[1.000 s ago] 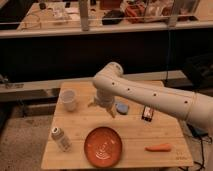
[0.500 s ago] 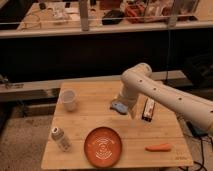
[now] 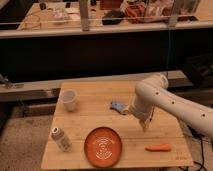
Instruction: Move the arm in a circular motion
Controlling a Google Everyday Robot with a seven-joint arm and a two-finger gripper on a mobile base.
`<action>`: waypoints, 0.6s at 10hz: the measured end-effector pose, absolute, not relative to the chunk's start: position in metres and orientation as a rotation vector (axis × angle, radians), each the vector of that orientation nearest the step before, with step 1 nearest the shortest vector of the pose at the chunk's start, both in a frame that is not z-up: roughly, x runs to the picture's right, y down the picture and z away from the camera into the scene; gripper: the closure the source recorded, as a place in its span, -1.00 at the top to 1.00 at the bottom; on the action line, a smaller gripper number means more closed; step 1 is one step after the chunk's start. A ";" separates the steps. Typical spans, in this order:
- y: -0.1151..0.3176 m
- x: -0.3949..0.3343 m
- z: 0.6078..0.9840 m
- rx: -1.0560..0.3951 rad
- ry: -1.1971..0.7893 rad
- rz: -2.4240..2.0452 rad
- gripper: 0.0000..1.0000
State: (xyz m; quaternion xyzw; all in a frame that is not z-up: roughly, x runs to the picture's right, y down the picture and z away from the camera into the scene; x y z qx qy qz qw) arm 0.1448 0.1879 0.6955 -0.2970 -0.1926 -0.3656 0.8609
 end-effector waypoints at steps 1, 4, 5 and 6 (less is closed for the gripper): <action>0.204 0.140 0.681 -0.634 -0.403 -0.792 0.60; 0.246 0.110 0.636 -0.646 -0.430 -0.894 0.60; 0.253 0.088 0.623 -0.637 -0.460 -0.943 0.60; 0.256 0.062 0.612 -0.623 -0.497 -1.000 0.60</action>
